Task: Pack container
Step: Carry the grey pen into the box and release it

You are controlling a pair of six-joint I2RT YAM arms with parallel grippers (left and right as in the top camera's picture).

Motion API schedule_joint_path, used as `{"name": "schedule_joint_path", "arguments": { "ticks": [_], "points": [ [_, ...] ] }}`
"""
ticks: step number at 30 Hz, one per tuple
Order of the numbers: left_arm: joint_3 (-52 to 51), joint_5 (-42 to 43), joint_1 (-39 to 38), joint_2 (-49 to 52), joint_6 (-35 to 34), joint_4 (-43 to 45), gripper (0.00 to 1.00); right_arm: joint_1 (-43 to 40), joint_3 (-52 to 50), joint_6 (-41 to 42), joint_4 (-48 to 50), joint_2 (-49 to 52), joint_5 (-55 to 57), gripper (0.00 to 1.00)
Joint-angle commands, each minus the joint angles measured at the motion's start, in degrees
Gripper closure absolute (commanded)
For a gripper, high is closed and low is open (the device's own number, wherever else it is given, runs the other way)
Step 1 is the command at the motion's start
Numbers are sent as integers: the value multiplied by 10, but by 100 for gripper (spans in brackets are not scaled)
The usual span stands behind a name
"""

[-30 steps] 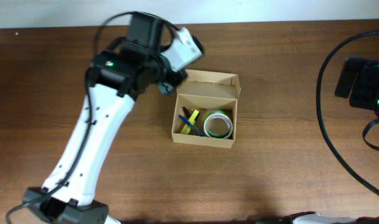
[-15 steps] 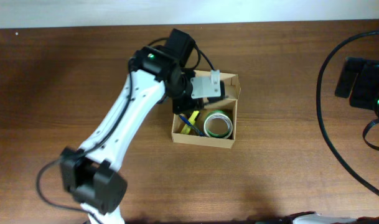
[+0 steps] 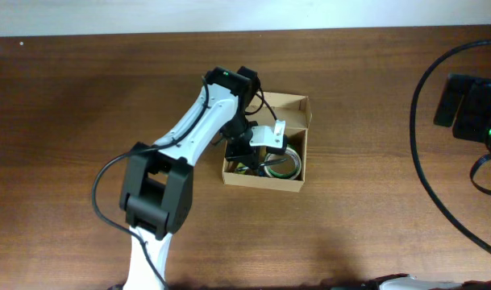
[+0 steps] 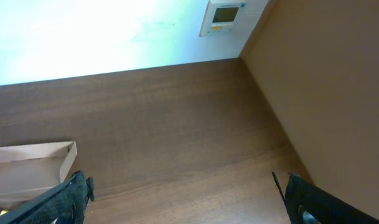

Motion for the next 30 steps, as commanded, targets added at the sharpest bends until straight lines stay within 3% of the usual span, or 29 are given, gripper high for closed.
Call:
{"name": "schedule_joint_path", "arguments": {
  "ticks": [1, 6, 8, 13, 16, 23, 30],
  "points": [
    [-4, 6, -2, 13, 28, -2, 98, -4, -1, 0, -3, 0, -3, 1],
    [-4, 6, -1, 15, 29, 2, 95, -4, -1, 0, -3, 0, -3, 1],
    [-4, 6, -1, 15, 29, 2, 82, -4, -1, 0, -3, 0, -3, 1],
    [-4, 6, -1, 15, 29, 1, 36, -4, -1, 0, -3, 0, -3, 1],
    [-4, 6, -1, 15, 28, -2, 21, -4, -1, 0, -3, 0, -3, 1],
    [10, 7, -1, 10, 4, -12, 1, -4, -1, 0, -3, 0, 2, 1],
    [113, 7, 7, -36, -53, -26, 1, -4, -1, -5, -3, 0, 2, 1]
  ]
}}
